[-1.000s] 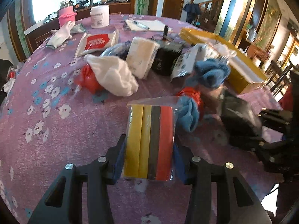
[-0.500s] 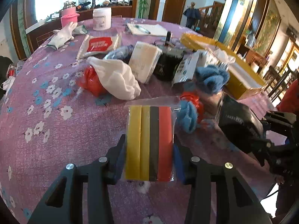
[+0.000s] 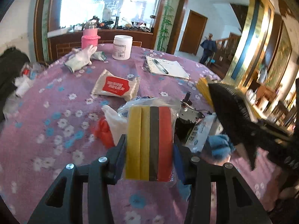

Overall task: Organize soft objects
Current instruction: 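Lift the sponge bag with the left tool while the right tool holds the snack bag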

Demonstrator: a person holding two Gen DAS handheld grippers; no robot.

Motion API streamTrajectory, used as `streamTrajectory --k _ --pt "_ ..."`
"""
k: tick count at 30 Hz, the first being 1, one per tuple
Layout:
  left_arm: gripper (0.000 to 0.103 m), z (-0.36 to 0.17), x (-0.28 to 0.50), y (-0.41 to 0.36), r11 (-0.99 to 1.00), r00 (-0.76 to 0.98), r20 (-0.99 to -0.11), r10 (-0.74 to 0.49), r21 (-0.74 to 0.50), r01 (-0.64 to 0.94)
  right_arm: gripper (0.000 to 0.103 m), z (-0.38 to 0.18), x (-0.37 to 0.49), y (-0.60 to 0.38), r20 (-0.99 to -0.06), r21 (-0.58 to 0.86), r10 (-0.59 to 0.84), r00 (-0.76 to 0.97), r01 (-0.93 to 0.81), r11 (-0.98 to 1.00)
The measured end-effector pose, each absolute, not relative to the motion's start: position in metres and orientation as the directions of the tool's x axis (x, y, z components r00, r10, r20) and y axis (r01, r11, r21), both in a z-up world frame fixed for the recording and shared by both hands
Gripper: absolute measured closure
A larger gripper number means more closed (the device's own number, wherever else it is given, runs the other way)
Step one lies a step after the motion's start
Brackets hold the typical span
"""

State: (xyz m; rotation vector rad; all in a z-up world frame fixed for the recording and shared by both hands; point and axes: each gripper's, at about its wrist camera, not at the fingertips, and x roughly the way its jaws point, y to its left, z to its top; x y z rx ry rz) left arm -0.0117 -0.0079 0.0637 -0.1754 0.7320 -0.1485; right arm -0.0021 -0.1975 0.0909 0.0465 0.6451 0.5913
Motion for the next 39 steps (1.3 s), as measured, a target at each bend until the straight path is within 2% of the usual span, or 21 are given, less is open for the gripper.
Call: streamTrajectory --k 4,10,28,39 --pt "0.059 0.048 -0.004 -0.014 0.982 0.715 -0.677 -0.175 -0.174 0.075 0.07 0.069 0.003 -0.199 -0.544 0.257 0.564 0.622 -0.516 0.817" --pt "0.059 0.047 -0.009 -0.027 0.985 0.722 -0.671 -0.17 -0.127 0.115 0.07 0.07 -0.001 -0.204 -0.521 0.268 0.58 0.626 -0.526 0.808" --pt "0.059 0.048 -0.01 -0.02 0.99 0.74 -0.659 -0.133 -0.119 0.073 0.07 0.071 0.005 -0.223 -0.498 0.33 0.596 0.63 -0.498 0.802" --pt "0.059 0.049 -0.01 -0.026 0.986 0.729 -0.664 -0.167 -0.125 0.112 0.07 0.069 0.005 -0.222 -0.505 0.326 0.592 0.629 -0.495 0.805"
